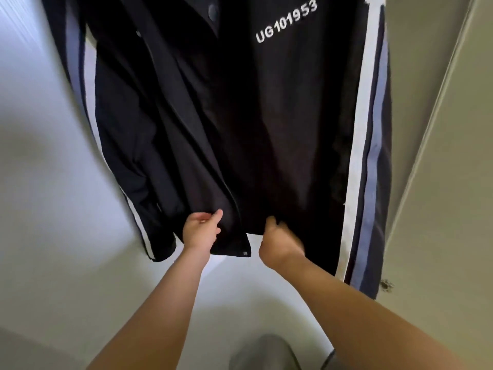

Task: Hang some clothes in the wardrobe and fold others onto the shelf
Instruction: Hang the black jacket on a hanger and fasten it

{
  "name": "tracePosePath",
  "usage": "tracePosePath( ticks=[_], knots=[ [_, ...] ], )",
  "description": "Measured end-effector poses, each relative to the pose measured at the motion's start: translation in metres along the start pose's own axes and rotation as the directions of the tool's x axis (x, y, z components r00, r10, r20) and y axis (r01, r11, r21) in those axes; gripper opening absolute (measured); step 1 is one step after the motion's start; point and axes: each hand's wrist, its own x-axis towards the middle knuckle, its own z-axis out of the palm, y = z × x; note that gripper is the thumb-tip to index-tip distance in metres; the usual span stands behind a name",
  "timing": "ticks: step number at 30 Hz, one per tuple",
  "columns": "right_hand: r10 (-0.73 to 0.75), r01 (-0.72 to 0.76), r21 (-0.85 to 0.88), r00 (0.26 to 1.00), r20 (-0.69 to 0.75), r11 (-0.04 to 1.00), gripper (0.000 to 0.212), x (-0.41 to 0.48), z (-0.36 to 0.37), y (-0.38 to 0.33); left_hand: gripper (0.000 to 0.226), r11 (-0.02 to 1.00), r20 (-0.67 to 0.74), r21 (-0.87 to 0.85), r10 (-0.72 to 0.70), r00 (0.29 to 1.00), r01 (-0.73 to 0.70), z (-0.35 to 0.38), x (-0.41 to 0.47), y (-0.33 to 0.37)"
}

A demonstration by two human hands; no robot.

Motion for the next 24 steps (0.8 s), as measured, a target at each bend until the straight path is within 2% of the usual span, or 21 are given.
tracePosePath(
  ticks=[4,8,10,13,16,18,20,24],
  knots=[
    [0.118,-0.118,0.014,0.969,-0.215,0.993,0.058,0.012,0.037,0.017,0.036,0.975,0.134,0.054,-0.222,0.966,0.217,0.007,0.01,-0.037],
    [0.22,-0.217,0.049,0.909,-0.355,0.975,0.059,0.027,0.052,0.018,0.051,0.868,0.301,0.067,-0.488,0.819,0.492,0.015,0.013,-0.049],
    [0.269,-0.252,0.096,0.864,-0.426,0.963,0.062,0.043,0.057,0.016,0.06,0.798,0.334,-0.056,-0.551,0.765,0.6,0.024,0.02,-0.057],
    [0.362,-0.302,0.203,0.815,-0.453,0.932,0.066,0.066,0.061,0.021,0.055,0.718,0.353,-0.272,-0.545,0.761,0.641,0.038,0.038,-0.075],
    [0.439,-0.371,0.235,0.788,-0.432,0.898,0.07,0.081,0.061,0.034,0.03,0.692,0.399,-0.365,-0.489,0.776,0.623,0.048,0.055,-0.087],
    [0.475,-0.401,0.256,0.759,-0.446,0.88,0.076,0.086,0.059,0.041,0.02,0.675,0.418,-0.379,-0.485,0.768,0.633,0.052,0.06,-0.089],
    [0.506,-0.409,0.299,0.734,-0.454,0.862,0.084,0.093,0.058,0.043,0.02,0.654,0.444,-0.357,-0.509,0.737,0.667,0.056,0.059,-0.09],
    [0.579,-0.415,0.407,0.637,-0.51,0.814,0.099,0.11,0.051,0.04,0.024,0.618,0.504,-0.303,-0.542,0.673,0.725,0.066,0.059,-0.094]
  ],
)
